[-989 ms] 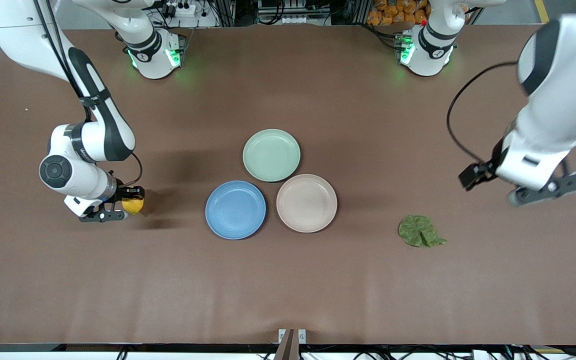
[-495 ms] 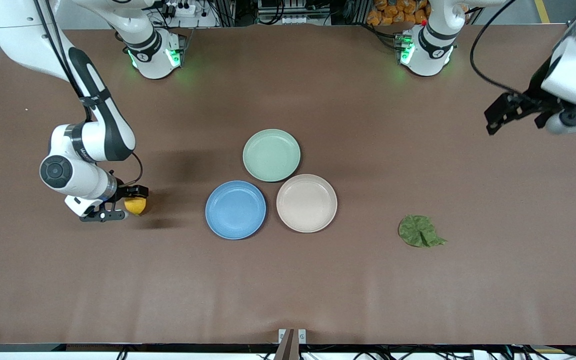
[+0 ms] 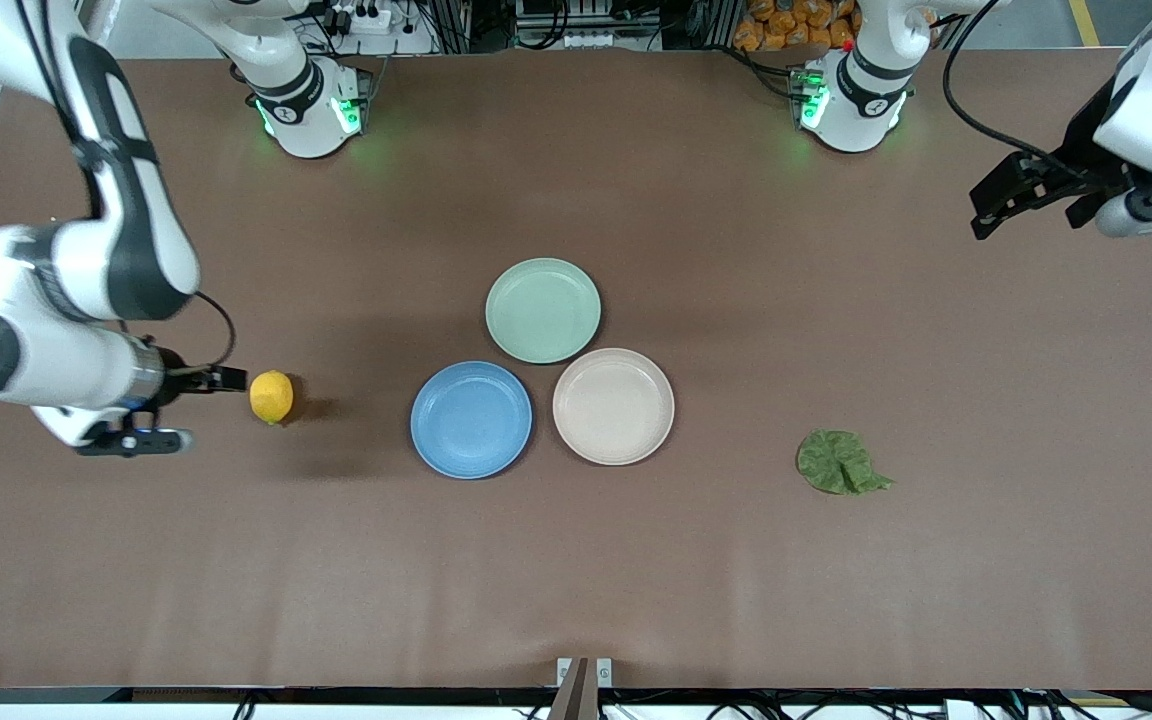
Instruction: Pick lemon and lettuce from blue and beige plates
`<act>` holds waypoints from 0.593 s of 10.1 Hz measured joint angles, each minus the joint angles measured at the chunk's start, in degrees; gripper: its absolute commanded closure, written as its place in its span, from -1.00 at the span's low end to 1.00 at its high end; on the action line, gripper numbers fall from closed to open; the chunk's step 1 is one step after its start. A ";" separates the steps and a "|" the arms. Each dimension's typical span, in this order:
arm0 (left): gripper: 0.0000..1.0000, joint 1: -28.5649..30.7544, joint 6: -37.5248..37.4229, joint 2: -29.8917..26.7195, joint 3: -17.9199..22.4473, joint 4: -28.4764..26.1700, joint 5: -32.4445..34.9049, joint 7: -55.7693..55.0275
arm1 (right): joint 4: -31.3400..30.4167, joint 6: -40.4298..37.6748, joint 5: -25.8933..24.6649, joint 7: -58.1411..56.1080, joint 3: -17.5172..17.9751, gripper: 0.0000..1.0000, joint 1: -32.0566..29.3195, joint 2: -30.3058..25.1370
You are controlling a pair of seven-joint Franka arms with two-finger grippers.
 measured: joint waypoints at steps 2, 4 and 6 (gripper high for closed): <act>-1.00 1.85 1.32 0.11 0.11 -2.89 -1.62 0.80 | 3.98 -7.18 0.00 0.00 0.18 -1.00 -0.08 -6.27; -1.00 1.99 2.09 0.11 0.03 -3.52 -1.63 1.39 | 4.59 -11.39 0.03 0.00 0.15 -1.00 -0.73 -12.27; -1.00 1.99 3.19 0.13 -0.01 -3.70 -1.63 2.81 | 7.15 -16.81 0.13 0.00 0.34 -1.00 -0.61 -14.58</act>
